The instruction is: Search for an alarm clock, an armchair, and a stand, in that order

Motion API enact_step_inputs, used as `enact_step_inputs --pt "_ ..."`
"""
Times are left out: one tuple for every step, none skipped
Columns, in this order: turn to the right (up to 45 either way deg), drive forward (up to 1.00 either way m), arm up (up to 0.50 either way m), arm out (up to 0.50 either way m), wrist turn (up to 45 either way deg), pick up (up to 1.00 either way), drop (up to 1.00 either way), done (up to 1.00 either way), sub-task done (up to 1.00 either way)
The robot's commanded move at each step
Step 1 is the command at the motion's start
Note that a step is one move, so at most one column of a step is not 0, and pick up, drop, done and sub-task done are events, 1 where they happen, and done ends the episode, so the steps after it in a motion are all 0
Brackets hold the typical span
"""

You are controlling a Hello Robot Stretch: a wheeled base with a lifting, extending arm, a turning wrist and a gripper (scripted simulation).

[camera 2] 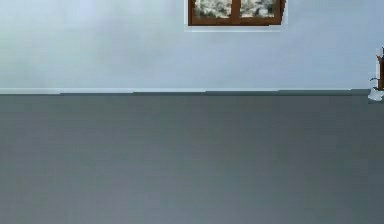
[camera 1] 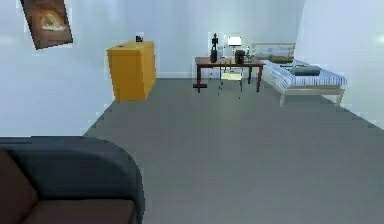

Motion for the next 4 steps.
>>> enact_step_inputs --pt "0.0 1.0 0.0 0.0 0.0 0.0 0.0 0.0 0.0" --pt "-6.0 0.0 0.0 0.0 0.0 0.0 0.0 0.0 0.0" --pt "0.0 0.3 0.0 0.0 0.0 0.0 0.0 0.0 0.0" --pt "0.0 1.0 0.0 0.0 0.0 0.0 0.0 0.0 0.0"
